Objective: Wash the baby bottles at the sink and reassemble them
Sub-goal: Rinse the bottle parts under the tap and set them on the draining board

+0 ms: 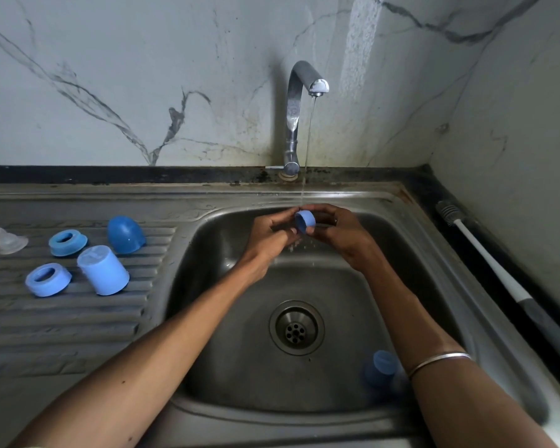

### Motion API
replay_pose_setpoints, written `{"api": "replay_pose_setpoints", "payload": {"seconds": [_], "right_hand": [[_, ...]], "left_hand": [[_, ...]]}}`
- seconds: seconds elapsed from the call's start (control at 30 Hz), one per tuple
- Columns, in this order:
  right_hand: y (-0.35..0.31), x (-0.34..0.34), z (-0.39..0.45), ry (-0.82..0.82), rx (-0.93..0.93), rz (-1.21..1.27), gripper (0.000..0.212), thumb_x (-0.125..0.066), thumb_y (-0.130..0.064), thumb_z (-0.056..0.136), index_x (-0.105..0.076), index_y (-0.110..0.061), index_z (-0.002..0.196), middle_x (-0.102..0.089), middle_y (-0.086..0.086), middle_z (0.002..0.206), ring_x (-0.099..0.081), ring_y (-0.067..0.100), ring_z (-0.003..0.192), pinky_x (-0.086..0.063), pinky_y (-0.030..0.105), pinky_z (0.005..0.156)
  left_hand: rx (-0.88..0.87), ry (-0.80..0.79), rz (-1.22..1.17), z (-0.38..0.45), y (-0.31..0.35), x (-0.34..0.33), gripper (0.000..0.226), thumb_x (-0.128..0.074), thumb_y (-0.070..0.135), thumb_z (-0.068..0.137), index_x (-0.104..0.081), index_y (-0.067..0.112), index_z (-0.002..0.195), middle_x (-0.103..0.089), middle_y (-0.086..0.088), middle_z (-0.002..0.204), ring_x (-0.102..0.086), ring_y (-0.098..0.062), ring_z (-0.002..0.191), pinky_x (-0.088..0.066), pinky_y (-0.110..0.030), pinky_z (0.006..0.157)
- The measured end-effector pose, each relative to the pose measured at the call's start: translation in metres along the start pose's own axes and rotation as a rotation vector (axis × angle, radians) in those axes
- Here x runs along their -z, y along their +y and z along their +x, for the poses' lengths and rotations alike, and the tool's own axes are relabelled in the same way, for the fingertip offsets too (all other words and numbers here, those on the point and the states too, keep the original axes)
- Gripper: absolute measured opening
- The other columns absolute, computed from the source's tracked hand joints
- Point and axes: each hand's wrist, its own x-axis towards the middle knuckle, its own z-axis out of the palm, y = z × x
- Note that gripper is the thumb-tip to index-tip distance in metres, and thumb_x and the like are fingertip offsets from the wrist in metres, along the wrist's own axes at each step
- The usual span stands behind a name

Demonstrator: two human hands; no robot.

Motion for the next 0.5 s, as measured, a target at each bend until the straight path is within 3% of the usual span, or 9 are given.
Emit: {"api": "replay_pose_setpoints", "payload": {"seconds": [0.1, 0.23, 0.33, 0.4, 0.5], "right_hand": [[-0.003, -0.001, -0.002, 0.022, 0.043, 0.023, 0.049, -0.077, 0.009, 0.072, -0.067, -0.017, 0.111, -0.07, 0.004, 0.112, -0.066, 0.021, 0.108, -0.057, 0.03, 0.082], [-0.01, -0.006, -0.008, 0.028, 0.082, -0.049, 0.048, -0.079, 0.01, 0.069, -0.067, -0.011, 0.11, -0.068, -0.001, 0.109, -0.065, 0.009, 0.099, -0.056, 0.019, 0.072], [-0.006, -0.01, -0.005, 0.038, 0.082, -0.12, 0.053, -0.082, 0.004, 0.069, -0.065, -0.015, 0.115, -0.068, 0.0, 0.111, -0.065, 0.011, 0.102, -0.057, 0.023, 0.081], [-0.003, -0.01, -0.002, 0.013, 0.04, -0.141, 0.054, -0.083, -0.005, 0.072, -0.064, -0.017, 0.121, -0.069, 0.0, 0.115, -0.065, 0.013, 0.107, -0.055, 0.033, 0.093], [-0.001, -0.011, -0.001, 0.016, 0.017, -0.15, 0.048, -0.083, -0.014, 0.074, -0.067, -0.018, 0.119, -0.072, -0.002, 0.111, -0.066, 0.013, 0.106, -0.052, 0.04, 0.098]], "left_hand": [[0.033, 0.043, -0.061, 0.003, -0.001, -0.001, 0.033, -0.06, -0.005, 0.094, -0.068, 0.011, 0.121, -0.073, -0.005, 0.105, -0.067, -0.024, 0.112, -0.053, -0.039, 0.1], [0.103, 0.091, -0.062, 0.007, -0.006, 0.001, 0.026, -0.063, 0.01, 0.097, -0.068, 0.001, 0.121, -0.072, -0.016, 0.113, -0.071, -0.026, 0.103, -0.057, -0.039, 0.094], [0.101, 0.074, -0.062, 0.006, -0.005, 0.002, 0.031, -0.066, 0.006, 0.094, -0.066, 0.002, 0.125, -0.072, -0.016, 0.114, -0.072, -0.028, 0.099, -0.06, -0.035, 0.089], [0.095, 0.082, -0.047, 0.005, -0.004, 0.003, 0.034, -0.068, 0.003, 0.092, -0.066, 0.006, 0.126, -0.072, -0.012, 0.114, -0.071, -0.027, 0.105, -0.058, -0.037, 0.093], [0.107, 0.083, -0.067, 0.005, -0.002, 0.003, 0.036, -0.065, -0.003, 0.092, -0.066, 0.008, 0.126, -0.07, -0.01, 0.117, -0.068, -0.024, 0.111, -0.056, -0.039, 0.097]]}}
